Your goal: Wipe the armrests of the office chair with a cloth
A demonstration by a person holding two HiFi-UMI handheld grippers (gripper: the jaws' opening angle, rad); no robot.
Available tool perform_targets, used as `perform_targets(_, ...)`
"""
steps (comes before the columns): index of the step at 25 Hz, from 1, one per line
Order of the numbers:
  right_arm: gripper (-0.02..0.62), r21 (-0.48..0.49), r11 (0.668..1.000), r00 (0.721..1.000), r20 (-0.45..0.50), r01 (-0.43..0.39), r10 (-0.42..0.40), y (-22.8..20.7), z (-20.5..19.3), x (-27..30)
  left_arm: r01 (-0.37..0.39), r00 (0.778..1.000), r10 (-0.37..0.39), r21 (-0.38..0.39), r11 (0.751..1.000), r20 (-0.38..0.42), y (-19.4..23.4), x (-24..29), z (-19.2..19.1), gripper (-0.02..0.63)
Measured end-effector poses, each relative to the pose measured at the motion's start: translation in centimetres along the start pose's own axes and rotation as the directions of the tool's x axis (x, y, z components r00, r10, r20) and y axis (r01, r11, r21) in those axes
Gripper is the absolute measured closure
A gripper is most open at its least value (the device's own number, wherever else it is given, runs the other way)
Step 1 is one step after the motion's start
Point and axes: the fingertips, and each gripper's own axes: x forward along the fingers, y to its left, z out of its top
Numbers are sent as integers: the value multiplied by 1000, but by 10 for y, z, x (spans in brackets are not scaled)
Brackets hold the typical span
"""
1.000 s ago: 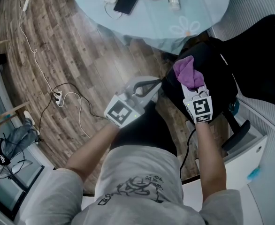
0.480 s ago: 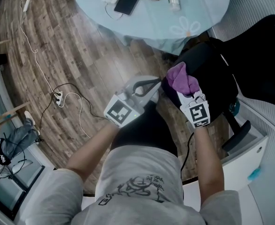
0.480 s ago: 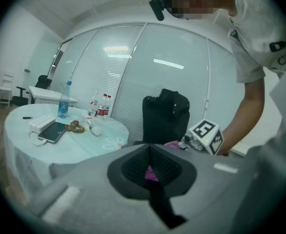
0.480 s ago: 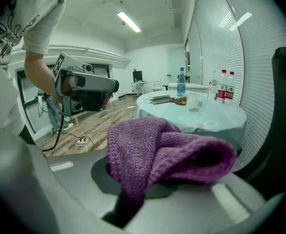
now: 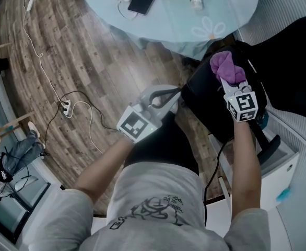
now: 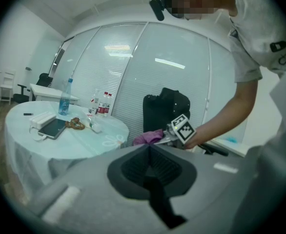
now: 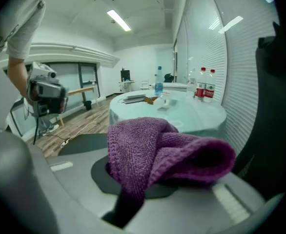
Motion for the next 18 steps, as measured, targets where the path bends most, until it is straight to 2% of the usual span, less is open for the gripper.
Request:
perform_targets(4, 558, 9, 999, 999, -14, 33, -32, -54, 0, 4, -3, 1000, 3, -8, 1000, -9, 1, -1, -6, 606)
perform_targets(8, 558, -11, 999, 998, -47, 45, -45, -84, 2, 7, 3, 1000, -3, -1, 1000, -31, -2, -3, -11, 604)
perform_targets(12, 558, -21, 998, 997, -50, 53, -54, -89, 3, 9, -6, 1000, 6, -13, 1000, -16, -1, -3, -8, 606)
perform_targets(18, 561, -10, 992, 992, -23, 122, -122, -78, 5, 5, 3, 1000, -3, 1, 1000, -20, -2, -2, -6, 606)
